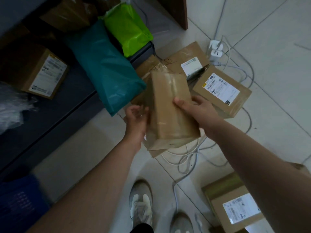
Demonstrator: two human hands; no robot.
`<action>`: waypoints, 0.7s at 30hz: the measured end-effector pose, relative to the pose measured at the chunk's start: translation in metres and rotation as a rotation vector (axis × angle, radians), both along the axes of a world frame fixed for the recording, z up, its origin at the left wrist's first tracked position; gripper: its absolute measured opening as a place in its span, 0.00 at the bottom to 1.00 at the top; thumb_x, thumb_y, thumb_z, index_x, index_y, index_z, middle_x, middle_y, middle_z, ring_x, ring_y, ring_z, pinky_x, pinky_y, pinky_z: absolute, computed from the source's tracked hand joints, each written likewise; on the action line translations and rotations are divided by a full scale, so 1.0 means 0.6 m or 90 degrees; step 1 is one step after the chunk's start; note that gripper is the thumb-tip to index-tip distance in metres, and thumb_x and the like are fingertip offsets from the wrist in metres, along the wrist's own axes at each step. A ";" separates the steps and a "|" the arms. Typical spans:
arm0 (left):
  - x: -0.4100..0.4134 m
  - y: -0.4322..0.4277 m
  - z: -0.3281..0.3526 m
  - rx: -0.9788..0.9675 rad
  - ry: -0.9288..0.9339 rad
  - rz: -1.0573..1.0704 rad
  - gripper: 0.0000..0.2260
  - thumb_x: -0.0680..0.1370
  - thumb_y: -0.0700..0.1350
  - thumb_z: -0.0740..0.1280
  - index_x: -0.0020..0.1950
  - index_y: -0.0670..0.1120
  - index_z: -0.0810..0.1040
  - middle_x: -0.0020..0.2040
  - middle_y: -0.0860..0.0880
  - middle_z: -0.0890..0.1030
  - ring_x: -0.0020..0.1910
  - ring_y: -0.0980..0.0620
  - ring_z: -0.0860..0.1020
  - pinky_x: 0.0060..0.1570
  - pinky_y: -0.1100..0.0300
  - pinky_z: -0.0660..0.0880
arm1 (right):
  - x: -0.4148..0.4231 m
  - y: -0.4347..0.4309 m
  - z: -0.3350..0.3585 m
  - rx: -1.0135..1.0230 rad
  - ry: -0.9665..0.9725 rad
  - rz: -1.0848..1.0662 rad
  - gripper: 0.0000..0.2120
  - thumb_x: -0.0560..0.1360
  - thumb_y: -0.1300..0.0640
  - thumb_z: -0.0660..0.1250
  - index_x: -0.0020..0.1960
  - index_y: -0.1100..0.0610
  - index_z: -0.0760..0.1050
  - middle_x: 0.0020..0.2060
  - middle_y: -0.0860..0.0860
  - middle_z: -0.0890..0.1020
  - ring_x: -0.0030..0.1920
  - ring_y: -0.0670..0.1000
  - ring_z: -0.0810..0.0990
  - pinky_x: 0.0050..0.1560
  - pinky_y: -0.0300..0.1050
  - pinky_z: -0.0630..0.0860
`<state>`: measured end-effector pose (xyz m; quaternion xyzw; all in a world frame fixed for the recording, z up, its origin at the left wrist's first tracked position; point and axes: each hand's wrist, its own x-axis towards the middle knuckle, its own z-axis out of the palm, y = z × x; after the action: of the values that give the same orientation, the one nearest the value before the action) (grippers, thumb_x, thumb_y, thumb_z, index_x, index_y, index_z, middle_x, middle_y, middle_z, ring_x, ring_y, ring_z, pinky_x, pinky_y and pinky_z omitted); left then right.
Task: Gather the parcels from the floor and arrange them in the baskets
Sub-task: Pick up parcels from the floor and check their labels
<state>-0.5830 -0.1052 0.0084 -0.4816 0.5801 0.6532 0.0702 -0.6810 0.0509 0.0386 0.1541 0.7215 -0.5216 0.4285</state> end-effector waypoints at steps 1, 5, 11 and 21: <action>-0.004 -0.002 0.010 0.006 0.015 0.000 0.04 0.83 0.50 0.60 0.56 0.54 0.72 0.58 0.51 0.78 0.53 0.52 0.77 0.52 0.54 0.77 | 0.003 0.000 0.000 -0.031 0.039 -0.040 0.23 0.72 0.36 0.69 0.58 0.52 0.80 0.51 0.48 0.83 0.45 0.49 0.81 0.47 0.46 0.78; -0.004 -0.020 0.031 0.231 0.062 0.002 0.27 0.77 0.70 0.49 0.68 0.59 0.71 0.60 0.51 0.81 0.56 0.50 0.81 0.48 0.54 0.80 | 0.000 0.001 0.011 -0.067 0.186 -0.129 0.07 0.79 0.53 0.66 0.49 0.50 0.83 0.46 0.43 0.80 0.45 0.45 0.76 0.46 0.41 0.71; 0.027 -0.015 0.005 0.220 0.015 -0.103 0.42 0.63 0.80 0.57 0.73 0.62 0.66 0.63 0.49 0.80 0.61 0.46 0.80 0.60 0.44 0.77 | 0.011 -0.032 -0.006 0.101 0.139 0.107 0.48 0.63 0.30 0.73 0.76 0.40 0.55 0.73 0.51 0.61 0.72 0.59 0.64 0.68 0.61 0.69; 0.088 -0.013 -0.082 0.150 -0.116 0.113 0.15 0.82 0.47 0.51 0.52 0.54 0.78 0.61 0.46 0.80 0.61 0.49 0.76 0.68 0.48 0.70 | 0.052 -0.066 -0.102 0.040 0.194 0.106 0.35 0.72 0.37 0.70 0.75 0.46 0.64 0.64 0.48 0.77 0.59 0.48 0.80 0.55 0.54 0.81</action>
<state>-0.5301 -0.1128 -0.0405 -0.5763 0.4460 0.6741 0.1205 -0.6498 0.0114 -0.0225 0.0262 0.8044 -0.4789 0.3506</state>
